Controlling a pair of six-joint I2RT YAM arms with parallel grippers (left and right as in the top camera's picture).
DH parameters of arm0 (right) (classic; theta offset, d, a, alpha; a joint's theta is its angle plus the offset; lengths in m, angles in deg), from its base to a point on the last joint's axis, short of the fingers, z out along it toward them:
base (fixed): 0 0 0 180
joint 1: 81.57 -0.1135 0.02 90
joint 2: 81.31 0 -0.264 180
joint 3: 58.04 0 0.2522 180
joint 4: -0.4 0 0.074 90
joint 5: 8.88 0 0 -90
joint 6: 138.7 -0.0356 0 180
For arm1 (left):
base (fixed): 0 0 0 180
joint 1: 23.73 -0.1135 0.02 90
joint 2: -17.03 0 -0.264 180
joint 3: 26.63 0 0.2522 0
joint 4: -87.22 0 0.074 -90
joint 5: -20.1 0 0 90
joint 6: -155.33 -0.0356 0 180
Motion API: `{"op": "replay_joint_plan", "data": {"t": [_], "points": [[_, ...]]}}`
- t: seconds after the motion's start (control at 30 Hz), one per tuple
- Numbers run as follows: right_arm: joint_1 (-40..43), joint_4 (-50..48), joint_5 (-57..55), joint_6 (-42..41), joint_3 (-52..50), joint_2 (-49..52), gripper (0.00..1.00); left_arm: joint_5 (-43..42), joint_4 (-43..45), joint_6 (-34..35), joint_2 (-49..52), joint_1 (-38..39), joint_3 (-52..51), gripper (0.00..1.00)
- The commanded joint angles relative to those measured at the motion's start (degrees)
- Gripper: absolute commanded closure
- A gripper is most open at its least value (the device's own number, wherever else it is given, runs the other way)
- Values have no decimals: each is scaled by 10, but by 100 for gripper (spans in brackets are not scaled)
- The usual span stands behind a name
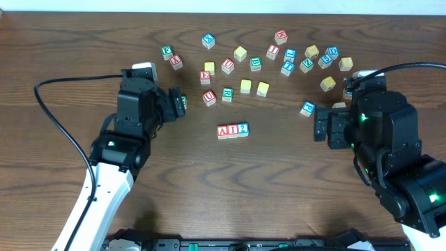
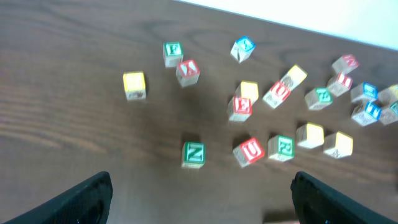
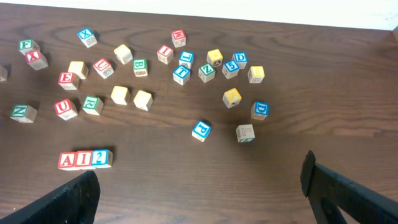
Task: Spell out AI2
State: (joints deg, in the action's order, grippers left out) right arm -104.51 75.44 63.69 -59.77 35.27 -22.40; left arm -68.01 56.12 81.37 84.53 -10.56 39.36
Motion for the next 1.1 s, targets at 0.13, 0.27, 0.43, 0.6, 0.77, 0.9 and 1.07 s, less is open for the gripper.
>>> {"op": "replay_joint_plan", "data": {"t": [0.13,0.27,0.43,0.6,0.77,0.9,1.07], "points": [[1,1,-6,7,6,1,1,23,-79,-15,-99,1,-10,10],[1,1,-6,7,6,1,1,23,-78,-26,-212,1,-72,10],[1,1,-6,7,6,1,1,22,-65,-30,-330,1,-134,10],[1,1,-6,7,6,1,1,-12,-24,-71,-467,-3,-208,10],[1,1,-6,7,6,1,1,-54,17,-88,-547,-26,-269,10],[1,1,-6,7,6,1,1,-75,78,-89,-593,-36,-326,10],[1,1,-6,7,6,1,1,-75,221,-89,-640,-36,-425,10]]}}
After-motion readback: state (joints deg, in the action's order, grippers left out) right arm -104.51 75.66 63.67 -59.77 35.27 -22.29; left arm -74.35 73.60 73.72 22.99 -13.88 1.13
